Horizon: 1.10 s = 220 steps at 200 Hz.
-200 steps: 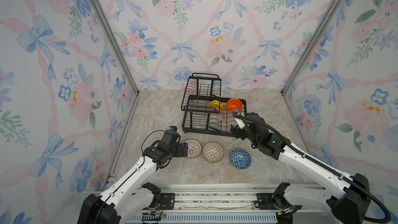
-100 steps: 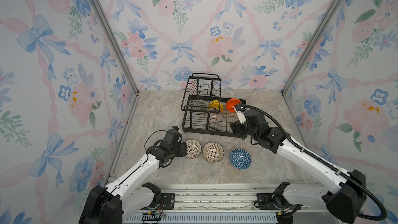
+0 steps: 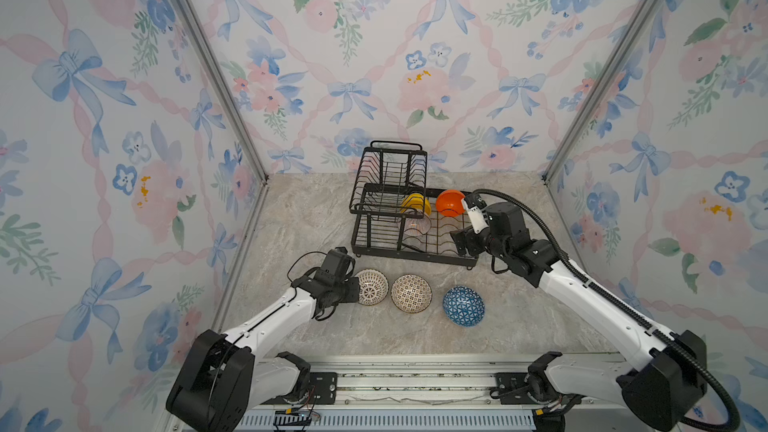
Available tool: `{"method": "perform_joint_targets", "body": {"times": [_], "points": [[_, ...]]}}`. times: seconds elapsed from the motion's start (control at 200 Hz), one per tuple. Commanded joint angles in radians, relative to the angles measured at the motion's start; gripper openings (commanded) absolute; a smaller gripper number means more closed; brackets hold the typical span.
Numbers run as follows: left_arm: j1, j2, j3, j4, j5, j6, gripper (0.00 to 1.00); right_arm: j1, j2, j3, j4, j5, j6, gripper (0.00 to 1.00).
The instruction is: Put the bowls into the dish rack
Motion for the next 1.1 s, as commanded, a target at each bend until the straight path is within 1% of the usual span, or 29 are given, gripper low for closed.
{"method": "perform_joint_targets", "body": {"times": [0.0, 0.07, 0.105, 0.17, 0.22, 0.27, 0.445, 0.52, 0.665, 0.865, 0.98, 1.015, 1.095], "points": [[0.016, 0.022, 0.005, 0.023, 0.029, 0.024, 0.46, -0.01, 0.025, 0.016, 0.002, -0.022, 0.012, 0.97], [0.026, 0.04, 0.01, 0.041, 0.043, 0.026, 0.44, -0.012, 0.035, 0.022, 0.001, -0.02, 0.006, 0.97], [0.029, 0.051, 0.015, 0.047, 0.05, 0.029, 0.41, -0.013, 0.041, 0.025, -0.001, -0.019, 0.002, 0.97], [0.033, 0.073, 0.026, 0.054, 0.06, 0.032, 0.38, -0.019, 0.051, 0.038, -0.009, -0.018, -0.006, 0.97], [0.034, 0.091, 0.034, 0.055, 0.071, 0.034, 0.34, -0.024, 0.058, 0.045, -0.014, -0.017, -0.014, 0.97], [0.035, 0.106, 0.036, 0.064, 0.082, 0.034, 0.32, -0.029, 0.066, 0.054, -0.019, -0.019, -0.02, 0.97], [0.048, 0.149, 0.046, 0.071, 0.103, 0.035, 0.07, -0.048, 0.088, 0.071, -0.009, -0.022, -0.029, 0.97], [0.052, 0.15, 0.055, 0.069, 0.107, 0.034, 0.0, -0.051, 0.1, 0.078, -0.006, -0.026, -0.032, 0.97], [0.066, 0.134, 0.074, 0.059, 0.11, 0.046, 0.0, -0.054, 0.114, 0.094, -0.01, -0.031, -0.041, 0.97], [0.07, 0.061, 0.125, -0.024, 0.09, 0.09, 0.0, -0.064, 0.1, 0.105, -0.03, -0.053, -0.05, 0.97], [0.071, 0.01, 0.165, -0.087, 0.073, 0.128, 0.0, -0.072, 0.081, 0.108, -0.037, -0.069, -0.053, 0.97], [0.072, -0.003, 0.21, -0.105, 0.072, 0.14, 0.0, -0.075, 0.076, 0.11, -0.039, -0.077, -0.051, 0.97], [0.071, -0.034, 0.247, -0.129, 0.09, 0.155, 0.0, -0.078, 0.058, 0.122, -0.049, -0.109, -0.042, 0.97]]}}
